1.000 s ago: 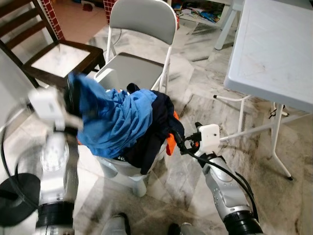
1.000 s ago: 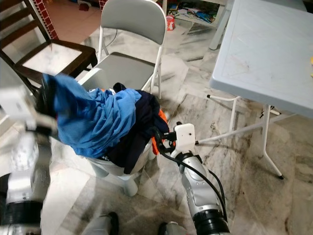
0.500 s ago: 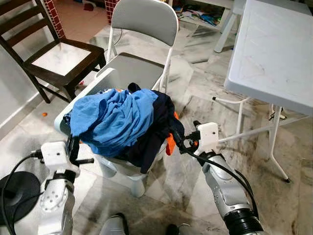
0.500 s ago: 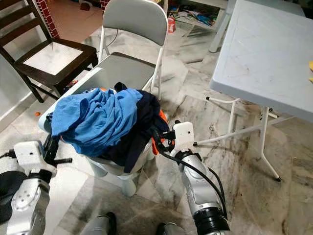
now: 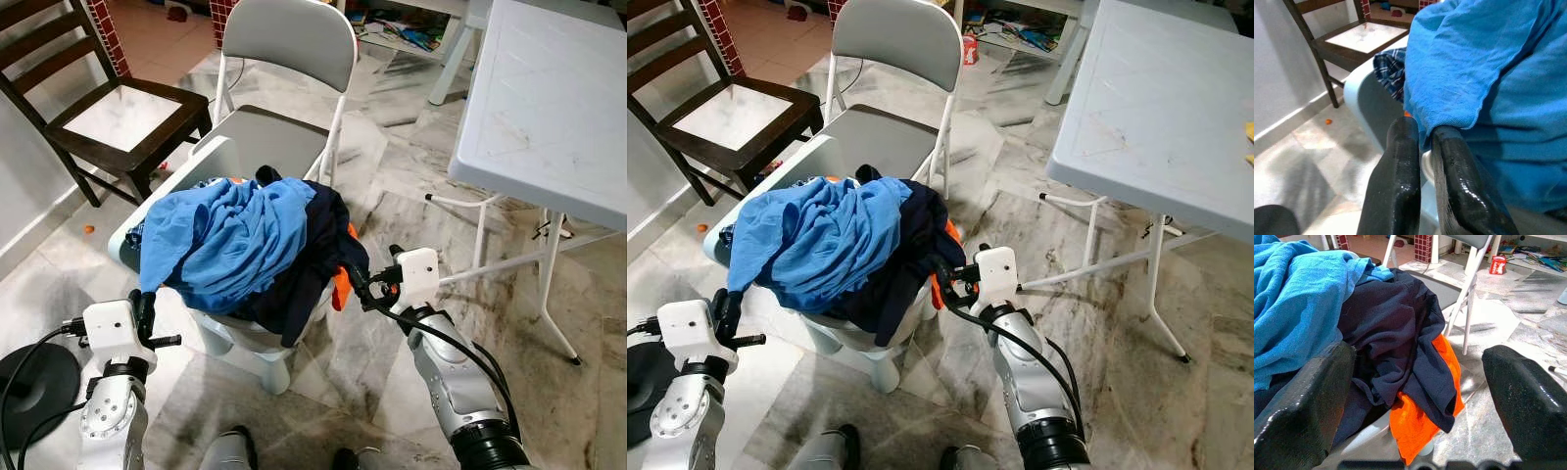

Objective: Hang hanger

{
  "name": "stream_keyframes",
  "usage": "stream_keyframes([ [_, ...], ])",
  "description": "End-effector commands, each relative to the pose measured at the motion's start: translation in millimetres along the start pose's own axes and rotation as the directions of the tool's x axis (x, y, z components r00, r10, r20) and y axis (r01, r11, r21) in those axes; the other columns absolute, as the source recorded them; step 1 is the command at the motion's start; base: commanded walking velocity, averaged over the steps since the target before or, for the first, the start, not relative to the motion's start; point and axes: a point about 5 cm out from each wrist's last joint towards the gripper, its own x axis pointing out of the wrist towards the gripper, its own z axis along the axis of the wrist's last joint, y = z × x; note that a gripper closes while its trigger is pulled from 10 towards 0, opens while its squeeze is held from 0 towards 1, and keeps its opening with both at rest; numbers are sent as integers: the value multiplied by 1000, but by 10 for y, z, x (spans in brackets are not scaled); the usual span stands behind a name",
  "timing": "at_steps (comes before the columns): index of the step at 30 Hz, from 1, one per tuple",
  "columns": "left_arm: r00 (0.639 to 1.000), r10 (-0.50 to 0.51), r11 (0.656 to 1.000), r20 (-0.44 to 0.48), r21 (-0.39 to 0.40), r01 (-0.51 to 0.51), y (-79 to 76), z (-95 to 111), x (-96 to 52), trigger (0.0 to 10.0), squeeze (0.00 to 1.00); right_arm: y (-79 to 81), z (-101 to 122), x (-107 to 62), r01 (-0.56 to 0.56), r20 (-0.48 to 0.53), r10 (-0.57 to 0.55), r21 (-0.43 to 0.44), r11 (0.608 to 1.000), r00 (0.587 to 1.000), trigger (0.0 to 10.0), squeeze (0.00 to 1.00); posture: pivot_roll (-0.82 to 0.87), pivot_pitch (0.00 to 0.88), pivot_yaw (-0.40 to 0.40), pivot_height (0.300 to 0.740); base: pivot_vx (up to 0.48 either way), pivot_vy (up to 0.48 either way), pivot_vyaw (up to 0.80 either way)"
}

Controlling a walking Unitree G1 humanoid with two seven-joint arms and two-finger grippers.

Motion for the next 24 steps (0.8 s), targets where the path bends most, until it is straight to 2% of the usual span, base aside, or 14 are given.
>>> stream_keyframes([
  [1,998,25,997,-49,70,-21,45,-79,-34,10000,1000,-31,-30,-36,14,-16,-14,-1,1000,1000,10000,0,102,179,-59,740,0,0,0],
  [2,992,85,991,-90,112,-74,119,-125,-39,10000,1000,-39,-32,-44,16,-16,-16,-3,1000,1000,10000,0,99,177,-57,740,0,0,0],
  [3,990,101,989,-102,120,-89,140,-138,-42,10000,1000,-41,-33,-46,16,-16,-17,-4,1000,1000,10000,0,99,177,-57,740,0,0,0],
  [6,988,103,986,-112,143,-87,164,-141,-59,10000,1000,-42,-43,-58,19,-18,-19,-5,1000,1000,10000,0,97,178,-56,740,0,0,0],
  [9,1000,20,981,3,194,-20,79,40,-36,10000,1000,-43,-46,-65,21,-20,-21,-6,1000,1000,10000,0,97,178,-56,740,0,0,0],
  [12,987,-75,973,142,225,42,-84,297,44,10000,1000,-50,-50,-75,22,-21,-22,-7,1000,1000,10000,0,90,184,-55,740,0,0,0],
  [14,967,-131,966,217,247,75,-205,474,107,10000,1000,-46,-57,-80,21,-24,-21,-9,1000,999,10000,0,90,184,-55,740,0,0,0],
  [15,967,-131,966,217,247,75,-205,474,107,10000,1000,-46,-57,-80,21,-24,-21,-9,1000,999,10000,0,90,184,-55,740,0,0,0],
  [16,947,-165,962,274,256,93,-297,631,161,10000,1000,-41,-55,-82,18,-24,-19,-11,1000,1000,10000,0,90,184,-55,740,0,0,0],
  [18,921,-200,959,334,259,114,-389,812,216,10000,1000,-44,-51,-84,17,-23,-18,-15,1000,1000,10000,0,80,182,-54,740,0,0,0],
  [23,918,-190,966,349,235,110,-402,924,354,10000,1000,-51,-50,-88,19,-23,-19,-16,1000,1000,10000,0,76,183,-55,740,0,0,0],
  [24,930,-184,967,320,230,112,-373,911,479,10000,1000,-43,-51,-97,14,-22,-15,-13,1000,1000,10000,0,72,185,-57,740,0,0,0],
])
